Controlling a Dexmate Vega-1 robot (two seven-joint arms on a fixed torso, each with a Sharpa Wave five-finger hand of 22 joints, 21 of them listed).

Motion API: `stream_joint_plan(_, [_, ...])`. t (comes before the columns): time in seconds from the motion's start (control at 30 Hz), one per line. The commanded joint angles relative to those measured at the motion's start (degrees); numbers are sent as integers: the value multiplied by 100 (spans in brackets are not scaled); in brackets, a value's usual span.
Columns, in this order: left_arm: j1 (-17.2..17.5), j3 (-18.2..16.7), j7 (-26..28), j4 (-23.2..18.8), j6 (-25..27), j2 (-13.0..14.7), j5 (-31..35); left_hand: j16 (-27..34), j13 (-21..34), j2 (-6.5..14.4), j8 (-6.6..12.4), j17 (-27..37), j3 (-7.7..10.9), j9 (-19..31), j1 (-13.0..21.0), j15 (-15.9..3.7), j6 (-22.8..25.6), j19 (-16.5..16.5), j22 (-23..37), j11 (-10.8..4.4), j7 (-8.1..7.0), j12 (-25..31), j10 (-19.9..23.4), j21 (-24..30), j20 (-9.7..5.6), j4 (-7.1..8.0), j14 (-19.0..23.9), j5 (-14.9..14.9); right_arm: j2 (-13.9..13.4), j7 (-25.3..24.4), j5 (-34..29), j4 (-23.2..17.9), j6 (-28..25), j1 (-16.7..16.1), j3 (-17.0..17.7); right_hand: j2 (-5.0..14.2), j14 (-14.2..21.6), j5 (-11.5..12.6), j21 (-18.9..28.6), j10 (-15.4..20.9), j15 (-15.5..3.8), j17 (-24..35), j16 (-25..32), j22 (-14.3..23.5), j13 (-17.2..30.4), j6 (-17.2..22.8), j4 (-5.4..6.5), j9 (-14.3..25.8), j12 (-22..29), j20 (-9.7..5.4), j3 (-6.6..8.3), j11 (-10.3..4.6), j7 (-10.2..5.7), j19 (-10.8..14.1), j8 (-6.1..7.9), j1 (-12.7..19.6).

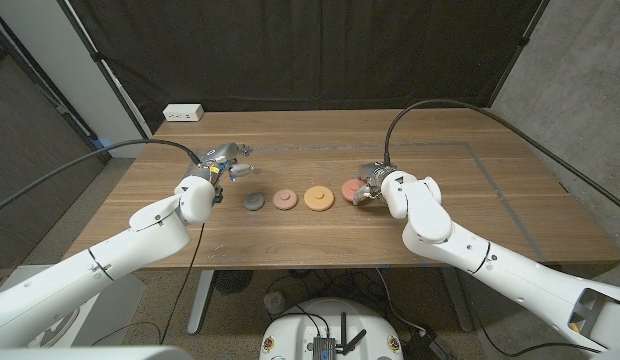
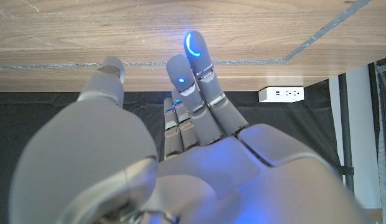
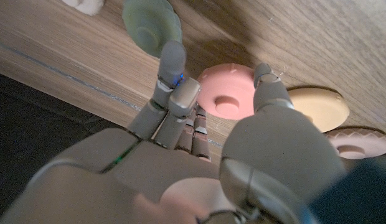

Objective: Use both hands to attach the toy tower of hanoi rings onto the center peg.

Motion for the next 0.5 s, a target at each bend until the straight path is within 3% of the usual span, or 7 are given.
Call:
stream_joint_plan(0.03, [12, -9, -2, -12, 15, 21, -14, 23, 16, 53, 12, 9, 11, 23, -11, -215, 21, -14, 4, -15, 16, -23, 21, 59, -521, 5, -23, 34, -35, 102, -68, -191, 57, 5, 59, 321, 66, 45, 37, 898, -52, 14, 53, -2, 37, 766, 195, 14, 33, -302, 263, -806, -699, 56, 14, -108])
stream_joint_plan(0.5, [74, -65, 18, -15, -8, 102, -24, 39, 14, 42, 5, 12, 10, 24, -17, -214, 5, -29, -32, -25, 1, -26, 30, 101, -520, 5, -28, 35, -56, 64, 6, -295, 337, -32, 161, 310, 105, 77, 57, 910, -50, 14, 87, -20, 54, 805, 197, 13, 10, -303, 304, -800, -701, 80, 2, -140])
